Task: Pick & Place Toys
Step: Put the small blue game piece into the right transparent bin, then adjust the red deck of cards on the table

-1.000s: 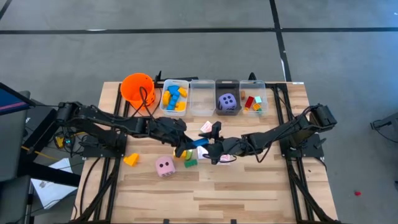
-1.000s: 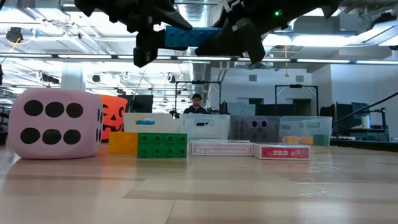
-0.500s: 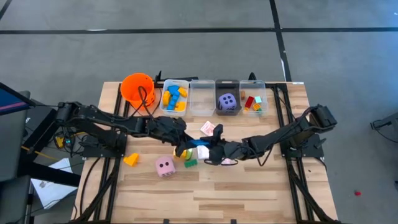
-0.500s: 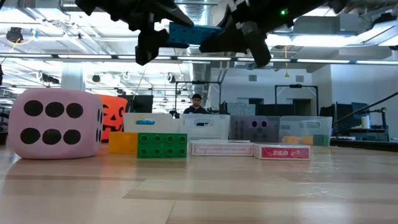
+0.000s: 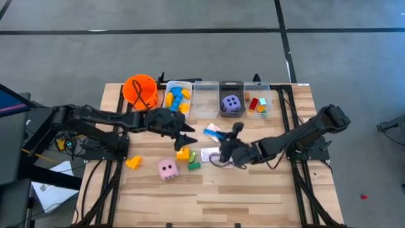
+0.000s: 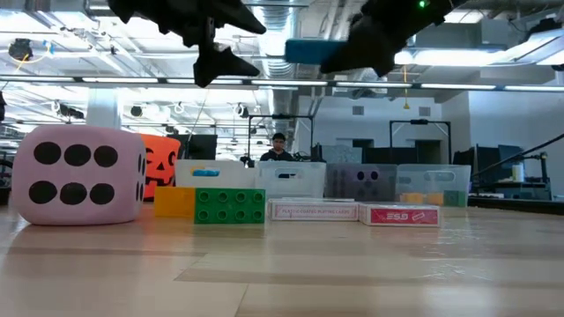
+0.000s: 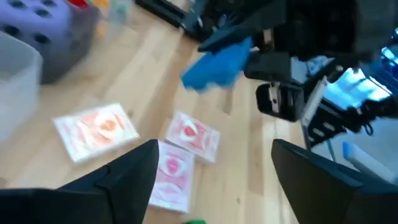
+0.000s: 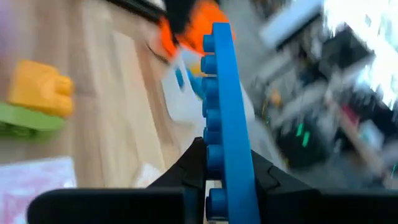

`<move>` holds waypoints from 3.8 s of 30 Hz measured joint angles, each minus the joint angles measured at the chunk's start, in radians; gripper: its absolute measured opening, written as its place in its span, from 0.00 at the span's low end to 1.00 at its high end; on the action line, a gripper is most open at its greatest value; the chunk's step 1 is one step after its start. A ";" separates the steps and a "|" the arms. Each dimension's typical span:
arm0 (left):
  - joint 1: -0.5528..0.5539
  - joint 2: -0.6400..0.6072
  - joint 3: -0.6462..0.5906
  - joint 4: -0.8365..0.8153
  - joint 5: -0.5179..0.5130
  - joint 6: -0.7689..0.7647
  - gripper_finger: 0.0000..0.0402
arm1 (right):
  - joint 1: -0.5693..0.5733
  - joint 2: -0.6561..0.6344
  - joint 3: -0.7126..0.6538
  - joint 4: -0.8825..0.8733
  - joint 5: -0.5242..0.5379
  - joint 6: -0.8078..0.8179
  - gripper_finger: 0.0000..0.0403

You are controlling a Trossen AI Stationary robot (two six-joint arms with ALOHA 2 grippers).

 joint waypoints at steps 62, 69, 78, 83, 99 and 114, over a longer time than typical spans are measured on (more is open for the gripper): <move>-0.097 0.047 0.002 0.036 -0.288 0.165 0.74 | -0.066 -0.409 -0.294 -0.262 -0.758 0.388 0.71; -0.195 0.241 0.000 0.254 -0.294 0.047 0.70 | -0.046 -0.274 -0.293 -0.248 -0.698 0.421 0.71; -0.214 0.429 0.000 0.407 -0.294 0.047 0.56 | -0.041 -0.147 -0.294 -0.126 -0.677 0.388 0.71; -0.209 0.445 0.000 0.386 -0.294 0.048 0.51 | -0.044 -0.058 -0.294 0.046 -0.678 0.310 0.71; -0.188 0.424 0.001 0.386 -0.295 0.052 0.48 | -0.096 0.144 -0.285 0.058 -0.681 0.502 0.71; -0.189 0.424 0.001 0.367 -0.295 0.051 0.46 | -0.314 0.097 -0.292 -0.091 -0.427 0.420 0.71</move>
